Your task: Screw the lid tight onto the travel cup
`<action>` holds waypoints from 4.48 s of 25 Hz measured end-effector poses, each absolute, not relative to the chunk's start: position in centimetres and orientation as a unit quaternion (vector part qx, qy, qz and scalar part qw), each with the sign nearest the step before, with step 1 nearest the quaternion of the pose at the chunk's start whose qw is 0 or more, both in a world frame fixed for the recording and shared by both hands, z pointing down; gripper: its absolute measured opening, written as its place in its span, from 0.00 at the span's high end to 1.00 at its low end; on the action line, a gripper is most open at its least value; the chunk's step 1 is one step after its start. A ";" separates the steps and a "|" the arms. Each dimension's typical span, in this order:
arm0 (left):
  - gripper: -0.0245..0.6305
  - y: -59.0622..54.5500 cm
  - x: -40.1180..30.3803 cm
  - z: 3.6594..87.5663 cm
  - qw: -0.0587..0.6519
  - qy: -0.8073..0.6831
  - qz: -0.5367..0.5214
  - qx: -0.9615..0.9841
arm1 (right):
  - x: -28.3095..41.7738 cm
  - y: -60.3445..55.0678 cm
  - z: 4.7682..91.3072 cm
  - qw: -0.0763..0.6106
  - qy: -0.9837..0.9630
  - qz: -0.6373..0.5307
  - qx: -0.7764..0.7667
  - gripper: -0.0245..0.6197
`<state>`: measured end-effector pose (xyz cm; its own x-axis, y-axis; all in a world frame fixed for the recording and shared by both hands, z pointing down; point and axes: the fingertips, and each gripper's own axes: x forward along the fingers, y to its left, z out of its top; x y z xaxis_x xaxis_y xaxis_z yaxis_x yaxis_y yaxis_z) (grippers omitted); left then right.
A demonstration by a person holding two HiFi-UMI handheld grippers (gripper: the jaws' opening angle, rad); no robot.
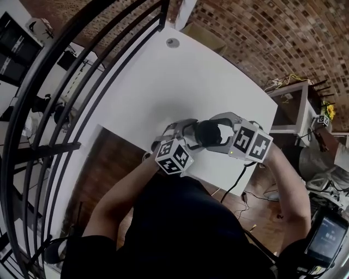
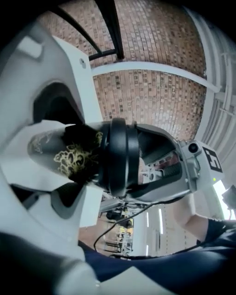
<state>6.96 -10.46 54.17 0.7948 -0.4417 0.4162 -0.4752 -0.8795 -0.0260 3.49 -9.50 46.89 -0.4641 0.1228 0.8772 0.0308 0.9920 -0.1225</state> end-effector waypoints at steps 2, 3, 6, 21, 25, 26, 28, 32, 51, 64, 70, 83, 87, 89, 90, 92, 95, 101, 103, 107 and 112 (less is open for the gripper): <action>0.36 -9.8 6.3 54.5 0.024 -0.205 0.229 0.951 | 3.5 -8.8 46.9 0.520 -0.850 0.027 -0.079 0.43; 0.36 -9.6 5.9 54.9 0.006 -0.181 0.252 0.951 | 3.5 -8.6 46.8 0.521 -0.848 0.017 -0.094 0.43; 0.36 -9.5 5.7 55.4 -0.053 -0.122 0.303 0.944 | 3.2 -8.3 46.8 0.512 -0.851 -0.006 -0.119 0.43; 0.36 -8.3 6.4 54.2 -0.039 -0.219 0.271 0.937 | 3.9 -8.1 46.7 0.446 -0.875 0.116 0.148 0.43; 0.32 -7.1 6.0 54.9 -0.125 -0.057 0.332 0.933 | 3.9 -6.1 46.6 0.478 -0.877 -0.048 -0.024 0.43; 0.32 -6.5 6.2 55.1 -0.125 -0.033 0.337 0.933 | 3.9 -5.5 46.7 0.481 -0.872 -0.075 -0.056 0.43; 0.33 -6.1 6.7 55.1 -0.111 -0.033 0.330 0.937 | 3.7 -5.2 46.7 0.481 -0.870 -0.084 -0.069 0.43; 0.37 -6.9 6.7 54.8 -0.079 -0.145 0.301 0.939 | 3.4 -6.4 46.2 0.423 -0.903 0.044 0.067 0.43; 0.35 -6.2 6.4 55.5 -0.058 -0.155 0.304 0.938 | 2.6 -6.0 46.3 0.425 -0.888 0.111 0.133 0.44; 0.29 -7.8 5.9 55.4 0.012 -0.201 0.284 0.938 | 2.6 -7.8 47.2 0.470 -0.870 0.122 0.092 0.44; 0.34 -7.3 6.5 55.2 -0.019 -0.155 0.278 0.948 | 1.9 -6.9 46.9 0.465 -0.883 0.064 -0.010 0.44; 0.34 -7.0 6.3 55.2 -0.021 -0.201 0.282 0.938 | 2.0 -6.6 46.8 0.439 -0.886 0.102 0.107 0.44; 0.23 -6.1 5.4 54.9 -0.004 -0.189 0.297 0.936 | 2.5 -7.3 46.4 0.393 -0.903 0.127 0.121 0.40; 0.22 -6.0 4.3 54.4 0.009 -0.201 0.295 0.934 | 3.6 -8.4 45.7 0.358 -0.910 0.140 0.155 0.40; 0.22 -6.1 3.6 53.9 0.021 -0.214 0.288 0.933 | 4.2 -9.2 45.1 0.336 -0.914 0.144 0.178 0.40; 0.22 -6.4 1.7 52.4 0.055 -0.251 0.263 0.930 | 5.4 -10.6 42.8 0.280 -0.919 0.152 0.233 0.40; 0.22 -7.0 -1.4 48.0 0.106 -0.316 0.203 0.921 | 8.2 -12.1 38.2 0.166 -0.914 0.175 0.327 0.60; 0.74 -7.6 -2.8 36.1 0.154 -0.418 0.032 0.895 | 11.3 -10.2 35.8 0.040 -0.885 0.229 0.403 0.94; 0.95 -7.5 -2.5 34.4 0.147 -0.434 0.023 0.889 | 10.5 -9.4 35.5 0.037 -0.888 0.213 0.406 0.94; 0.95 -6.9 -1.0 33.7 0.112 -0.440 0.031 0.891 | 9.9 -8.6 34.4 0.043 -0.896 0.155 0.415 0.95; 0.95 -6.3 -0.1 33.7 0.104 -0.440 0.036 0.891 | 10.3 -8.4 32.9 0.035 -0.898 0.114 0.423 0.95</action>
